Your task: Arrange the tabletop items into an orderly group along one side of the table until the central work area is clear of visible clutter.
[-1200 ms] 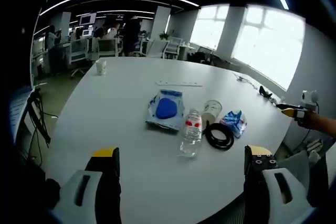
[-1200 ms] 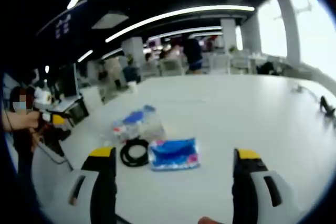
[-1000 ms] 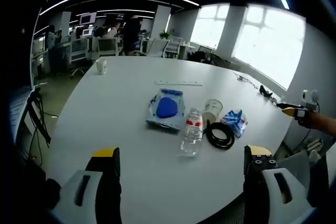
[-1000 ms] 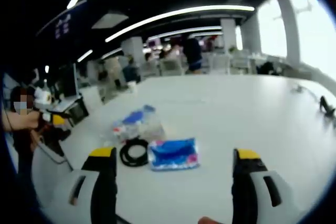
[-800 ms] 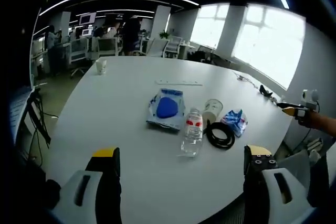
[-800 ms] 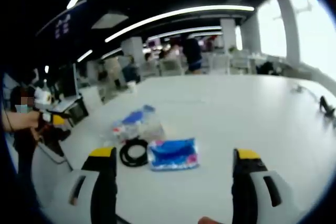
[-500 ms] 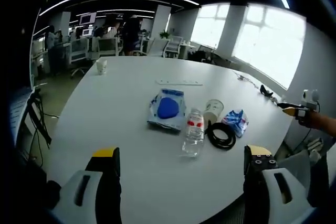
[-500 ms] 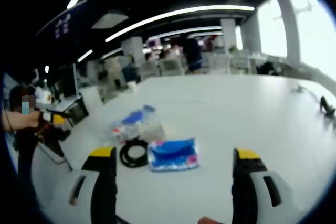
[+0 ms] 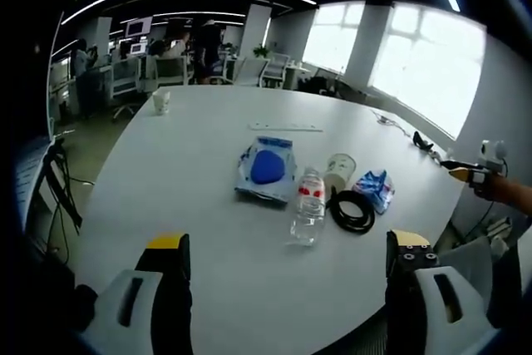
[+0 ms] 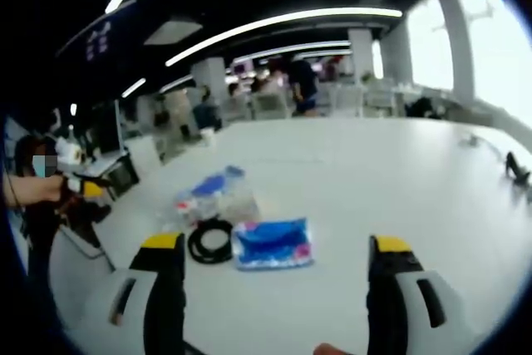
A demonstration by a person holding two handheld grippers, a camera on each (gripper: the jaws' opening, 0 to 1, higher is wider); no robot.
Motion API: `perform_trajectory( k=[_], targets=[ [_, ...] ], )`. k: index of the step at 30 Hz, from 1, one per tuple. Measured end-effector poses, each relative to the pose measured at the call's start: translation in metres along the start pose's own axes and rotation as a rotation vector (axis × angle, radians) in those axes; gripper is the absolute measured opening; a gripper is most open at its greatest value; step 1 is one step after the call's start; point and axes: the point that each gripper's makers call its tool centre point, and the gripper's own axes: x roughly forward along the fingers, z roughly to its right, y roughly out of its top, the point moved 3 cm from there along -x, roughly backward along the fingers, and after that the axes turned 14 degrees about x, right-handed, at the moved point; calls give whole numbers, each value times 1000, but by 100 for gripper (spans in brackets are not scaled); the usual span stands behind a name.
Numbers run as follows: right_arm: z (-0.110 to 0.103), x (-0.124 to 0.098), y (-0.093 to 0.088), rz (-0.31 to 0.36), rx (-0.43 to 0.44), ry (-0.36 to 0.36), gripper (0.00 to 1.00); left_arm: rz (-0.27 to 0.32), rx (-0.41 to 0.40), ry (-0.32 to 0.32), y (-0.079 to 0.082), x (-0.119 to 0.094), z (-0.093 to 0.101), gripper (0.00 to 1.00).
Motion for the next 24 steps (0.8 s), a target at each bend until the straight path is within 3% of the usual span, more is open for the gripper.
perform_trajectory(
  k=[24],
  targets=[
    [0,1,-1,-4,2,-4,88,-10,8,-6,1,5,0,98]
  ],
)
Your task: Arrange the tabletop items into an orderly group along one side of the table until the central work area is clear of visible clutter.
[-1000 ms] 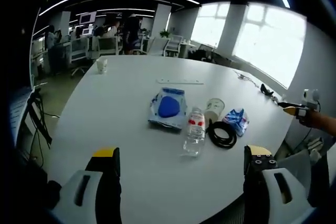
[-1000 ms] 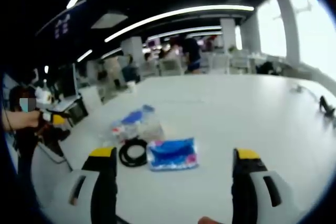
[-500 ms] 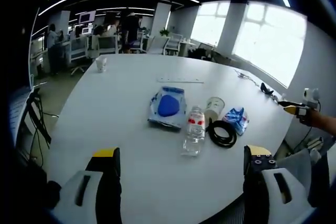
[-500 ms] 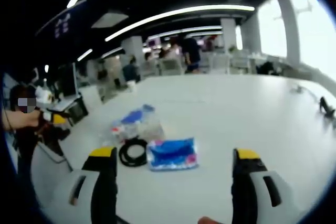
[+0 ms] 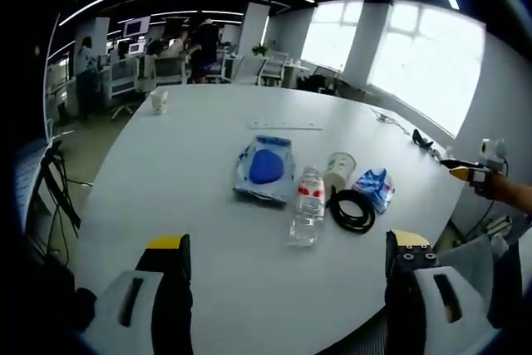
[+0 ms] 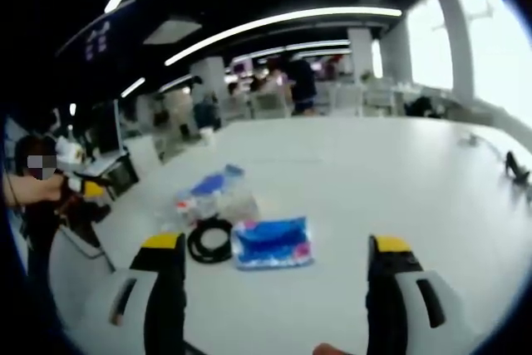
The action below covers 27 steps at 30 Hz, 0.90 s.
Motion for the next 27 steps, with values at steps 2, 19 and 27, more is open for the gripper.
perform_trajectory(
  k=[2,19,27],
  targets=[
    [0,1,0,-2,0,2,88,-2,1,-1,0,1,0,98],
    [-6,11,-1,-16,1,16,87,-18,5,-8,1,7,-1,97],
    [-9,16,-2,-20,7,28,87,-38,18,-19,1,13,1,96]
  ],
)
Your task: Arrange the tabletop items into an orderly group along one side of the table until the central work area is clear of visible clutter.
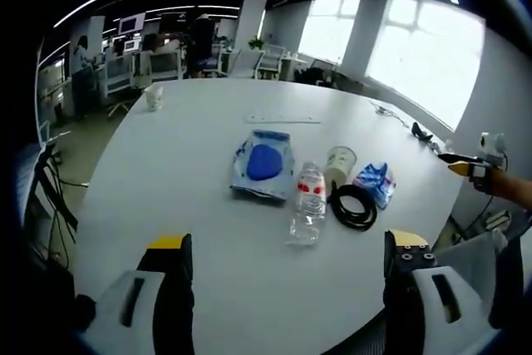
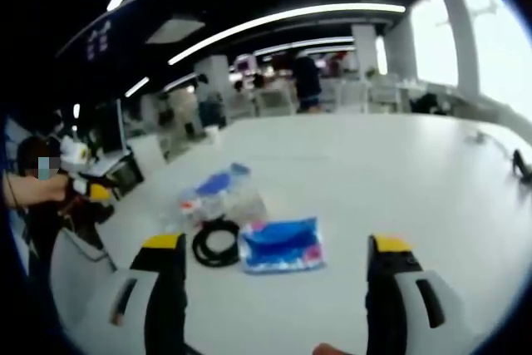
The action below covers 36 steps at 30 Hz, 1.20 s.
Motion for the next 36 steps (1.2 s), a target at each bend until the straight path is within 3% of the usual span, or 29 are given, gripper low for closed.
perform_trajectory(
  k=[36],
  targets=[
    [-11,18,-11,-43,0,36,87,-17,-27,-19,-4,20,1,94]
  ],
)
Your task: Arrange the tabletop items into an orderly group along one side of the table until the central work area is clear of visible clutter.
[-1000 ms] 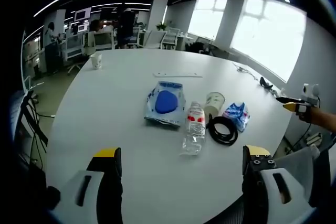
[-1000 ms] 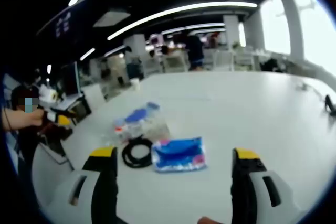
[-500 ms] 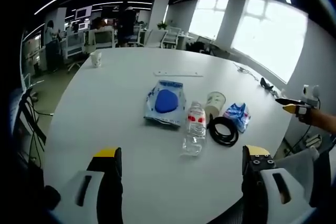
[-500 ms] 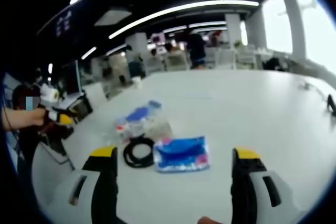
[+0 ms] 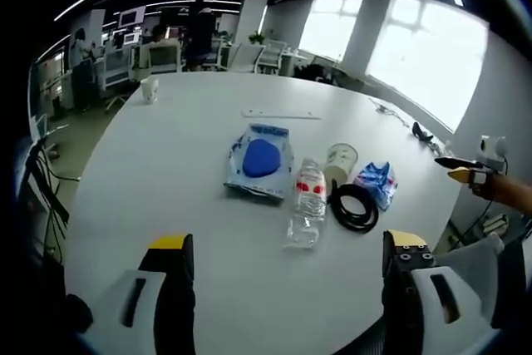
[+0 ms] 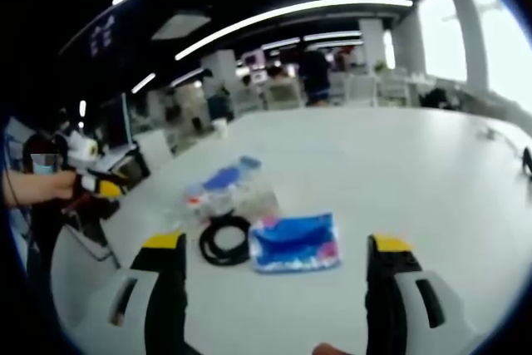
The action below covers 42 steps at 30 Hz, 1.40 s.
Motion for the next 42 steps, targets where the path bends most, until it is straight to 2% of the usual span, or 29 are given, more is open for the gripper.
perform_trajectory(
  k=[11,26,42],
  targets=[
    [-5,6,-4,-10,4,14,87,-12,-10,-16,-2,13,5,93],
    [-16,17,-8,-32,5,44,85,-7,-4,-39,12,33,12,93],
    [-25,28,-12,-58,0,73,83,-31,10,-79,14,55,20,92]
  ],
)
